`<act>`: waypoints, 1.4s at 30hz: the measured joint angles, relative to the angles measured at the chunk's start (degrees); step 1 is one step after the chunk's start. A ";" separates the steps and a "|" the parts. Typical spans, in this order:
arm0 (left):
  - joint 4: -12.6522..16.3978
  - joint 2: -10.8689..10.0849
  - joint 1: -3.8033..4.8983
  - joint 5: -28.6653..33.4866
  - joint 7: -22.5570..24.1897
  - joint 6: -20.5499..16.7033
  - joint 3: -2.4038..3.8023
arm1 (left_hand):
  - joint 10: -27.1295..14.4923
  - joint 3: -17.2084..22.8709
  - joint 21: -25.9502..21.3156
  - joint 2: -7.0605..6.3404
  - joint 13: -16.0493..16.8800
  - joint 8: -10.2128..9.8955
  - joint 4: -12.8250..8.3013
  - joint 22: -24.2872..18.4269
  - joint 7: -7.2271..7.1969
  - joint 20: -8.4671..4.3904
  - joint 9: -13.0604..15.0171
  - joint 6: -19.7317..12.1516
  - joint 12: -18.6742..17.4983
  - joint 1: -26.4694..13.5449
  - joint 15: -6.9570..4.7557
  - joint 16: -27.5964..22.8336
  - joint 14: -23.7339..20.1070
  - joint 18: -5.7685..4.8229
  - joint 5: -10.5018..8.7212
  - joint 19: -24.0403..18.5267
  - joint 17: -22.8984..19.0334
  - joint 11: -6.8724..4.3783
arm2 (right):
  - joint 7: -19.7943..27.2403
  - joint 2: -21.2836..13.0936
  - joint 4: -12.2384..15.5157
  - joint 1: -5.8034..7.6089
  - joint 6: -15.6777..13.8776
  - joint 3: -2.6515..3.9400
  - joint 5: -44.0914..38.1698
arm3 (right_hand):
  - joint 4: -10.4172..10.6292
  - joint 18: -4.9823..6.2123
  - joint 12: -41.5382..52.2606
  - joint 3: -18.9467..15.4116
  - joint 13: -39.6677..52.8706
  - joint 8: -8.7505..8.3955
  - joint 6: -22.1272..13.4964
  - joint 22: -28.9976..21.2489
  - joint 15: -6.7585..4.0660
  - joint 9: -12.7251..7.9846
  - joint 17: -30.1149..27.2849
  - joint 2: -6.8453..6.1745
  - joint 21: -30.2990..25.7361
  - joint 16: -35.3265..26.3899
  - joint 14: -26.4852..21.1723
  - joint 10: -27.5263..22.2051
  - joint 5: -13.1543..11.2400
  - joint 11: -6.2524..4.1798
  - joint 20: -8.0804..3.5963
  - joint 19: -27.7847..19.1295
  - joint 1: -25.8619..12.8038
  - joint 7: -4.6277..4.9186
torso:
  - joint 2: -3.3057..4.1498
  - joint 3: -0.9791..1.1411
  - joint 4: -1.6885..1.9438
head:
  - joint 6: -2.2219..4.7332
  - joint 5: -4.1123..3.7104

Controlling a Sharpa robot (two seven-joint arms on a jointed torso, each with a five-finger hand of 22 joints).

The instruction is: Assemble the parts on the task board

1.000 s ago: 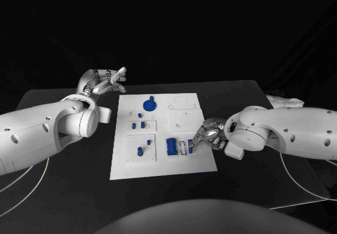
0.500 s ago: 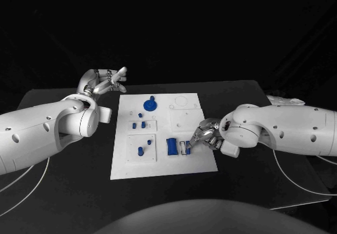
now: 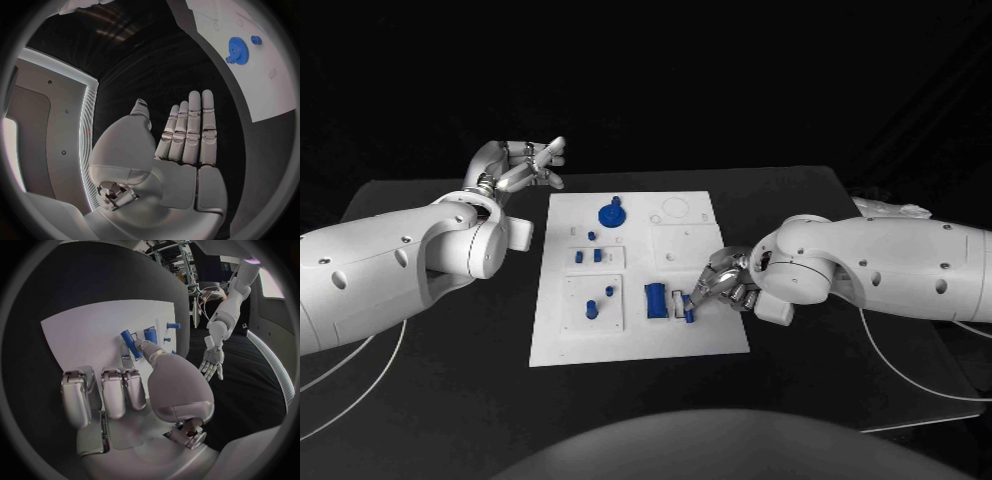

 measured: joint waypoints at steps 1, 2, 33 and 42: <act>0.00 -0.01 0.00 0.00 0.00 0.00 0.00 | 0.00 0.00 0.00 0.00 0.00 0.00 0.00 0.00 0.00 0.00 0.00 0.00 0.00 0.00 0.00 0.00 0.00 0.00 0.00 0.00 0.00 0.00 | -0.07 0.06 -0.02 0.00 0.03 0.00 -0.04 | 0.00 0.00 0.00 0.00 0.00 0.00 0.00 0.00 0.00 0.00 0.00 0.00 0.00 0.00 0.00 0.00 0.00 0.00 0.00 0.00 0.00 0.00 | -0.01 0.00 0.01 | 0.00 0.01; 0.00 -0.02 0.00 0.00 -0.01 0.00 0.00 | 0.00 0.00 0.00 0.00 0.00 0.00 0.00 0.00 0.00 0.00 0.00 0.00 0.00 0.00 0.00 0.00 0.00 0.00 0.00 0.00 0.00 0.00 | -0.12 0.11 -0.02 0.00 0.06 0.00 -0.07 | 0.00 0.00 0.00 0.00 0.00 0.00 0.00 0.00 0.00 -0.01 0.00 0.00 0.00 0.00 0.00 0.00 0.00 0.00 0.00 0.00 0.00 0.00 | -0.02 0.00 0.01 | 0.00 0.02; -0.07 0.06 0.00 -0.02 -0.10 0.15 0.00 | 0.00 0.00 0.00 0.00 0.00 0.00 0.00 -0.06 0.00 0.00 0.04 0.00 0.00 0.00 0.00 0.00 0.00 0.00 0.00 0.00 -0.04 0.00 | -0.27 0.83 -0.04 0.00 -0.61 0.01 -0.40 | 2.45 0.00 0.00 -3.09 0.00 -1.31 -0.21 -0.02 0.43 -2.07 -0.01 -0.14 0.00 0.00 0.00 0.00 -9.11 0.41 0.42 0.00 -1.68 0.21 | 0.01 0.02 -0.05 | 0.00 -0.17; -0.01 0.06 0.00 -0.03 -0.14 0.18 0.00 | 0.00 0.00 0.00 0.00 0.00 0.00 0.00 -0.06 0.00 0.00 0.03 0.00 0.00 0.00 0.00 0.00 0.00 0.00 0.00 0.00 -0.04 0.00 | -0.22 0.78 -0.02 0.00 -1.69 0.01 -0.40 | 3.25 0.00 0.00 -3.24 0.00 -0.70 1.88 -0.02 0.43 -2.13 -0.02 2.07 0.00 0.00 0.00 0.00 -9.28 0.41 0.42 0.00 -0.80 -0.44 | 0.03 0.02 -0.05 | 0.00 -0.19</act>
